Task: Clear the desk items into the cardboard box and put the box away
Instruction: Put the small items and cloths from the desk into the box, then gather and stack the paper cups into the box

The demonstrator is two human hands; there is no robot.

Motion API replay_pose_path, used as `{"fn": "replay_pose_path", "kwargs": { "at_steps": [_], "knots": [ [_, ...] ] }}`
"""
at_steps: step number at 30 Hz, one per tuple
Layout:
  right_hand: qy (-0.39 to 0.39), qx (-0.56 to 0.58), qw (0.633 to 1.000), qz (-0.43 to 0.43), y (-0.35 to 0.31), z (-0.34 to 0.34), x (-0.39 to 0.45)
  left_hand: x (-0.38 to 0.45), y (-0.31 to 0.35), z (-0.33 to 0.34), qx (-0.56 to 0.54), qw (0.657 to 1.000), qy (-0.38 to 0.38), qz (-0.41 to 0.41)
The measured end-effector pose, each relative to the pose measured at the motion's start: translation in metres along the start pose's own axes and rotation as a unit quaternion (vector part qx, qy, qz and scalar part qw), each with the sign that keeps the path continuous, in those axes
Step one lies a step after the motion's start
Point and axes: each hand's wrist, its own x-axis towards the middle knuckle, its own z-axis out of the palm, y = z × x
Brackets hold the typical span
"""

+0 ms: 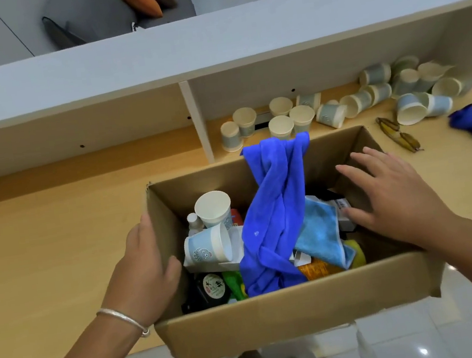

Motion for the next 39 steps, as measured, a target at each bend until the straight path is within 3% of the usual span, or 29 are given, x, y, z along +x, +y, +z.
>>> {"fn": "replay_pose_path", "kwargs": {
  "at_steps": [3,7,13,16,19,23,25,28,31,37,39],
  "knots": [
    [0.005,-0.001,1.0,0.019,0.016,-0.007,0.003,0.001,0.022,0.008,-0.01,1.0,-0.004,0.013],
    [0.08,0.072,0.994,-0.012,0.022,-0.019,0.038,0.014,0.045,0.02,0.004,0.999,-0.002,0.039],
    [-0.029,0.105,0.992,-0.065,0.047,-0.026,0.105,0.026,0.085,0.038,-0.009,1.0,-0.014,0.026],
    [0.001,0.128,0.984,-0.122,0.065,-0.027,0.107,0.027,0.101,0.045,-0.028,0.999,-0.025,-0.009],
    [0.092,0.157,0.957,-0.225,0.081,-0.03,0.093,0.028,0.115,0.045,-0.051,0.998,-0.014,-0.026],
    [0.127,0.252,0.89,-0.357,0.089,-0.033,0.059,0.03,0.132,0.034,-0.046,0.997,0.013,-0.067],
    [0.077,0.245,0.867,-0.428,0.089,-0.026,0.042,0.038,0.143,0.024,-0.011,0.996,0.048,-0.068],
    [-0.081,0.184,0.857,-0.475,0.091,-0.013,0.034,0.057,0.165,0.011,-0.004,0.995,0.082,-0.048],
    [-0.178,0.232,0.839,-0.458,0.099,-0.027,0.054,0.087,0.19,0.004,-0.009,0.995,0.097,-0.005],
    [-0.007,0.268,0.926,-0.267,0.11,-0.063,0.131,0.179,0.205,0.012,0.024,0.996,0.048,0.07],
    [-0.004,0.234,0.947,-0.218,0.109,-0.054,0.17,0.214,0.205,0.02,0.054,0.995,0.028,0.073]
  ]
}}
